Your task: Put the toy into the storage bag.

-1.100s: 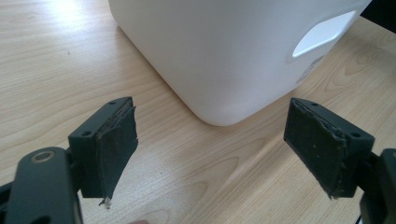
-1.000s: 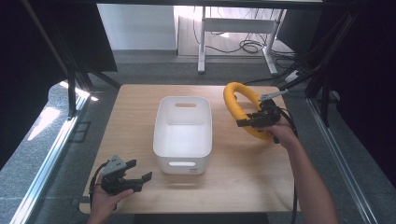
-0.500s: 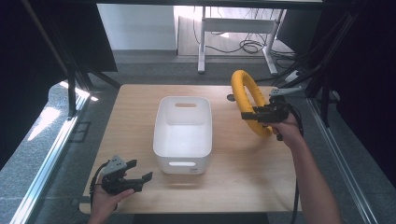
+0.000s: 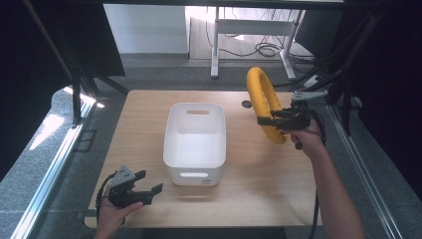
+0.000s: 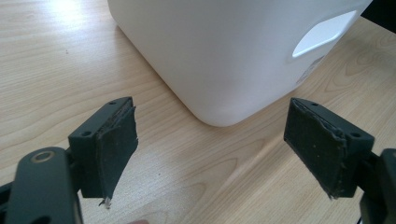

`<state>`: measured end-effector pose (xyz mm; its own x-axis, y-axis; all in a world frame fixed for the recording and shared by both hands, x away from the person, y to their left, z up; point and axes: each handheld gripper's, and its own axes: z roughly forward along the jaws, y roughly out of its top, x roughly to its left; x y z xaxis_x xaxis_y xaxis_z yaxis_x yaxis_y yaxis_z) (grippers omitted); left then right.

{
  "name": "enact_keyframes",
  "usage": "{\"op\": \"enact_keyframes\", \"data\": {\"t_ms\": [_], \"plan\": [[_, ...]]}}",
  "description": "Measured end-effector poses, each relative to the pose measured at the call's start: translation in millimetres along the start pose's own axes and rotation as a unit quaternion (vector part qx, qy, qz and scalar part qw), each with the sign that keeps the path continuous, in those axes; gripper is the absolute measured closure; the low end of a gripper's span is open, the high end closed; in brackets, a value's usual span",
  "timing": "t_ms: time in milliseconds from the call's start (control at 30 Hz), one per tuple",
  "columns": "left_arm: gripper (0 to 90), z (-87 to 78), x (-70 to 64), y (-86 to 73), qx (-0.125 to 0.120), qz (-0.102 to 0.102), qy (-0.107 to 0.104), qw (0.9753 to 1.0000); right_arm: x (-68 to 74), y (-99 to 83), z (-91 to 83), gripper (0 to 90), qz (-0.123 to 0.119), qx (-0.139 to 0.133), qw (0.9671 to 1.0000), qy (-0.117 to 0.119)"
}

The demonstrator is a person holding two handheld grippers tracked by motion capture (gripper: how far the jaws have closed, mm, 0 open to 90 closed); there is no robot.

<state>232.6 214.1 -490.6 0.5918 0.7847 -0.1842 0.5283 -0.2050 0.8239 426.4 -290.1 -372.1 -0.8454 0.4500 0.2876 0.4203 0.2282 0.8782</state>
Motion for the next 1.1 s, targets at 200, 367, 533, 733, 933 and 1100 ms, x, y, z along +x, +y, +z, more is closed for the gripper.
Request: {"op": "enact_keyframes", "data": {"t_ms": [200,367,533,733,933,1100], "plan": [[17.5,1.1,0.7,-0.8,0.005,0.0,0.001,1.0,7.8,1.8,-1.2,51.9,-0.009,-0.016,0.9998,0.01],[17.5,3.5,-0.1,-1.6,0.009,0.002,-0.001,1.0,15.6,3.0,0.2,51.8,-0.018,-0.016,0.9996,0.018],[17.5,4.8,-0.6,-1.8,0.012,0.003,-0.002,0.9999,23.5,4.9,2.0,51.8,-0.028,-0.022,0.9991,0.023],[17.2,5.7,-0.1,-2.3,0.012,0.002,-0.001,0.9999,32.0,6.8,4.6,51.8,-0.037,-0.026,0.9986,0.026],[17.2,5.7,-0.7,-2.1,0.011,0.001,-0.002,0.9999,39.9,9.5,6.1,51.8,-0.042,-0.033,0.9981,0.031],[17.2,6.4,-0.7,-2.3,0.013,0.003,-0.002,0.9999,45.6,14.4,6.5,51.7,-0.047,-0.038,0.9976,0.034]]}}
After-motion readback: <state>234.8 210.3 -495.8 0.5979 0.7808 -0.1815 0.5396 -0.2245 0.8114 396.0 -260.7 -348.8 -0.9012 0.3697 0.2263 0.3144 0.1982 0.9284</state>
